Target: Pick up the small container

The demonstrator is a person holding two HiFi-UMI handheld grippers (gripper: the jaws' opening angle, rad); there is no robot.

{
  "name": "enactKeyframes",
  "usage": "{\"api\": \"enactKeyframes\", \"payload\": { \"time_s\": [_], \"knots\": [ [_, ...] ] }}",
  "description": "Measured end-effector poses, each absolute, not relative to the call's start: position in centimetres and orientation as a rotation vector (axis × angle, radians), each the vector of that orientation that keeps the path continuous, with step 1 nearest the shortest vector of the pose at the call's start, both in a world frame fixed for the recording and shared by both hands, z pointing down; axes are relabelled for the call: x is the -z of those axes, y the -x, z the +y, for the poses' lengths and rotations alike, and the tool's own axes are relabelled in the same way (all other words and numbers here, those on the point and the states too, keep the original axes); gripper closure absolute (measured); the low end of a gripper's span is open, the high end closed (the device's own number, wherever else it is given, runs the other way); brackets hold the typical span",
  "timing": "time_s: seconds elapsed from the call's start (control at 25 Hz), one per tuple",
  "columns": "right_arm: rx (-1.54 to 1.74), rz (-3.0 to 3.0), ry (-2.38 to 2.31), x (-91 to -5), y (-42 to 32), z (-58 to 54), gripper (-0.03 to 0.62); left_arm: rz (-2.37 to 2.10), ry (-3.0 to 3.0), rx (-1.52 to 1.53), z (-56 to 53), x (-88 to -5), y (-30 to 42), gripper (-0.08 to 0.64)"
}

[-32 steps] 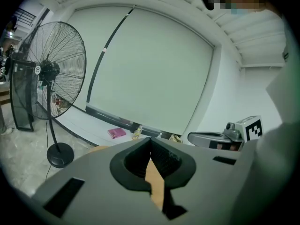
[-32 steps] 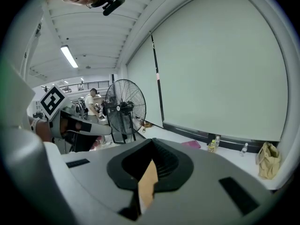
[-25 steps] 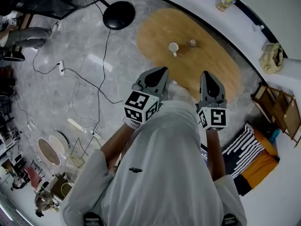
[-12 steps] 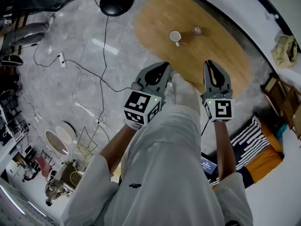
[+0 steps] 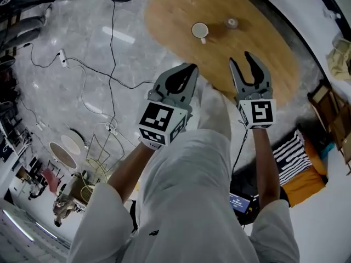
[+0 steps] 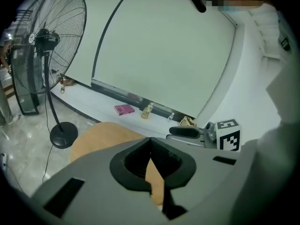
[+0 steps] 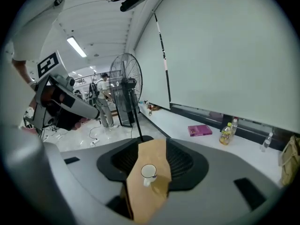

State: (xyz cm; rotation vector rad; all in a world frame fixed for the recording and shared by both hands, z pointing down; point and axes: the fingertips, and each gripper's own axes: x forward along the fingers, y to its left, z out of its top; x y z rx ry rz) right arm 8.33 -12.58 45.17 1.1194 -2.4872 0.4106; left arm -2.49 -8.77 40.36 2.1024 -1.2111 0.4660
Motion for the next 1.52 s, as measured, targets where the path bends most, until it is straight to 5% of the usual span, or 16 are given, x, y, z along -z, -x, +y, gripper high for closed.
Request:
{"api": "enactKeyframes", "payload": {
  "time_s": [0.8, 1.16, 1.52],
  "knots": [
    [-0.523, -2.415, -1.123, -59.8, -9.3, -19.1, 0.223, -1.208, -2.012, -0.507, -13.9, -51.6, 1.0, 0.541],
    [-0.453, -2.362, -1.202, -64.9, -9.8, -21.4, 0.092, -1.226, -1.975, -0.541, -14.7, -56.2, 0.5, 0.541],
    [-0.511, -2.342, -1.185, -70.1, -9.8, -23.0, 0.08, -1.215, -1.961, -0.571, -14.9, -59.4, -0.9, 0.541]
  ]
}}
